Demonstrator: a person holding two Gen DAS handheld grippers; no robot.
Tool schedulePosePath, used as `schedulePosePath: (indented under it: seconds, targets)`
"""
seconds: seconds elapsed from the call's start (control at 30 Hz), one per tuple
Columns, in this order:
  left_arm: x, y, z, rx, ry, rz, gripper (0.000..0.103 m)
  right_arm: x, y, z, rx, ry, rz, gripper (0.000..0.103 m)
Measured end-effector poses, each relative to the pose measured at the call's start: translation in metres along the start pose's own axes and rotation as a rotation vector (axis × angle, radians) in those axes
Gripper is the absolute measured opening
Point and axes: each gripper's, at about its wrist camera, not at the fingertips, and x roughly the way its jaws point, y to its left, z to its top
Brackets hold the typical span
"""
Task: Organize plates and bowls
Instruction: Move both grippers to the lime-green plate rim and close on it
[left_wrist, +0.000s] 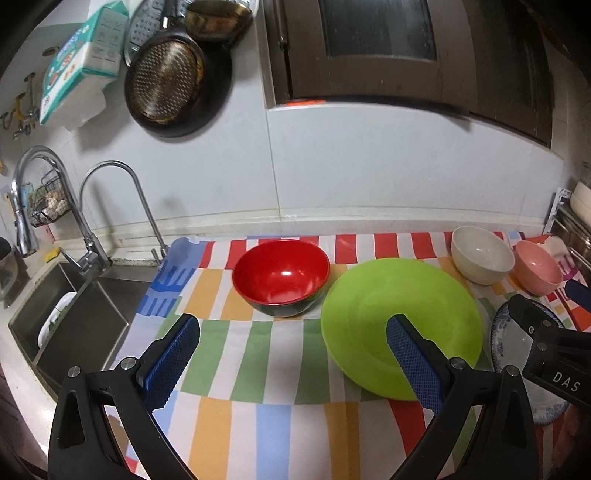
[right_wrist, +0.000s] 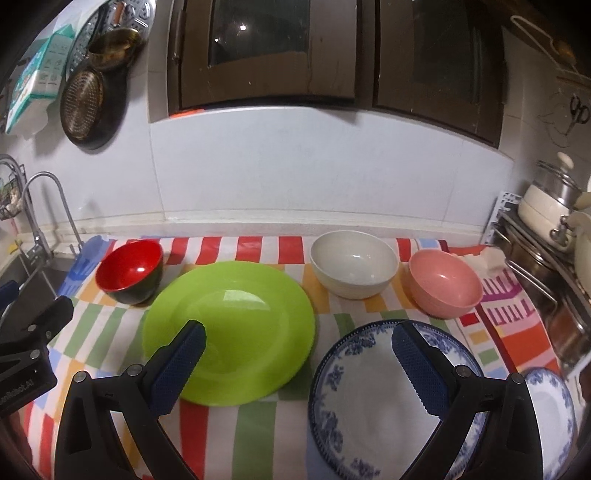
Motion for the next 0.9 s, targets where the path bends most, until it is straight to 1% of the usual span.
schedulePosePath:
  seconds: [0.33, 0.5, 0.77, 0.9]
  targets:
    - [0.056, -0.015, 0.002, 0.017, 0.084, 0.005, 0.103, 0.058, -0.007, 0.007, -0.004, 0.082, -0.009, 0.101]
    - [0.084, -0.019, -0.001, 0.014, 0.134, -0.004, 0.099, 0.082, -0.008, 0.005, -0.011, 0.127, -0.010, 0.099]
    - [0.115, -0.026, -0.006, 0.015, 0.185, -0.010, 0.094, 0.115, -0.009, 0.002, -0.010, 0.169, -0.004, 0.092]
    - [0.128, -0.030, -0.008, 0.016, 0.218, -0.024, 0.089, 0.130, -0.009, 0.001, -0.007, 0.187, -0.002, 0.087]
